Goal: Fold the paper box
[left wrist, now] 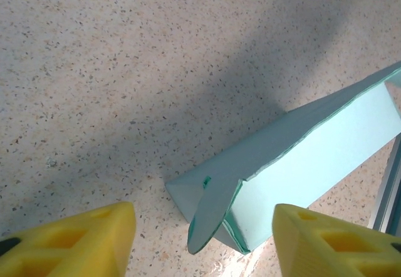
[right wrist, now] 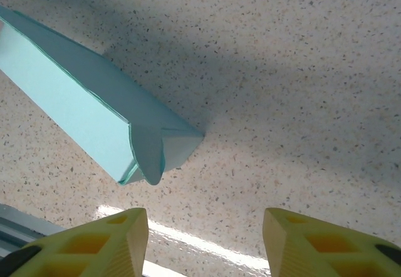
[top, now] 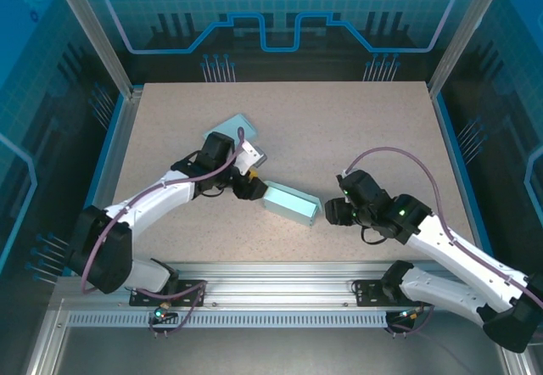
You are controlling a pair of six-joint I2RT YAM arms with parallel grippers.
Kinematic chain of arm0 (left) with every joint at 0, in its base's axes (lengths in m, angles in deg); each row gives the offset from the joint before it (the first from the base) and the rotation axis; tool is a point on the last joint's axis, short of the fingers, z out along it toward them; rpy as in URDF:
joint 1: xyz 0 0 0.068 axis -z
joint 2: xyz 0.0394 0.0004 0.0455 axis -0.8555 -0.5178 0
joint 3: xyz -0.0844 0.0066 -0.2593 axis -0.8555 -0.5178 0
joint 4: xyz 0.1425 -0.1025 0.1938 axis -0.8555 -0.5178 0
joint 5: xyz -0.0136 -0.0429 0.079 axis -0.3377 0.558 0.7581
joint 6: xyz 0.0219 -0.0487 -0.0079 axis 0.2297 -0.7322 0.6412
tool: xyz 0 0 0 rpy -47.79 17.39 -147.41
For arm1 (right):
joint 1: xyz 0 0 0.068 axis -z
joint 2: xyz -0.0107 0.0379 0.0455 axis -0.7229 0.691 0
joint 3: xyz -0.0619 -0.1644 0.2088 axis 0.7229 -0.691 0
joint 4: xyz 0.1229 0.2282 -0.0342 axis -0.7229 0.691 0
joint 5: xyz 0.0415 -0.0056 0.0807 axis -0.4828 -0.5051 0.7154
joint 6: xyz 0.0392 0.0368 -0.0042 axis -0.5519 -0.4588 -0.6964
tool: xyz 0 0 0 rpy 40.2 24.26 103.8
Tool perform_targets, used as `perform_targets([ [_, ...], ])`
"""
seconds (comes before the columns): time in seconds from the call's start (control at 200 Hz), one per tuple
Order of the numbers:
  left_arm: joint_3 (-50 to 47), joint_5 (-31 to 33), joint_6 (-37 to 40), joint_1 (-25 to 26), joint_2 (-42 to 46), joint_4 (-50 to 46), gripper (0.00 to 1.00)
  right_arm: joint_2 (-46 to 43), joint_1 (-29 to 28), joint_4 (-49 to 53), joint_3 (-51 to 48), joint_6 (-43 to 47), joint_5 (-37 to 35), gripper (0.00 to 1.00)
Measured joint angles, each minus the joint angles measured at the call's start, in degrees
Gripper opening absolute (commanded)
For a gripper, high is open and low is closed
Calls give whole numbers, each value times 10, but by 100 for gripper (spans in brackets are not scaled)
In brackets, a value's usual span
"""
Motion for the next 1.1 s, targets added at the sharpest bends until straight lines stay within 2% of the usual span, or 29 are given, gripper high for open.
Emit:
perform_targets([
  [0.42,15,17,-3,9,-21,-7,27,84,-10,-48,6,-11,21,41],
  [0.76,19,22,-23,22,-28,1,3,127,-14,-63,37,-9,18,24],
  [0.805,19,24,-31,24,-29,1,1,131,-14,-65,42,-5,17,23],
  [0.97,19,37,-62,30,-29,2,0,150,-14,-64,55,3,1,8],
  [1.101,22,51,-98,31,-26,-2,1,163,-14,-64,60,4,-16,9],
])
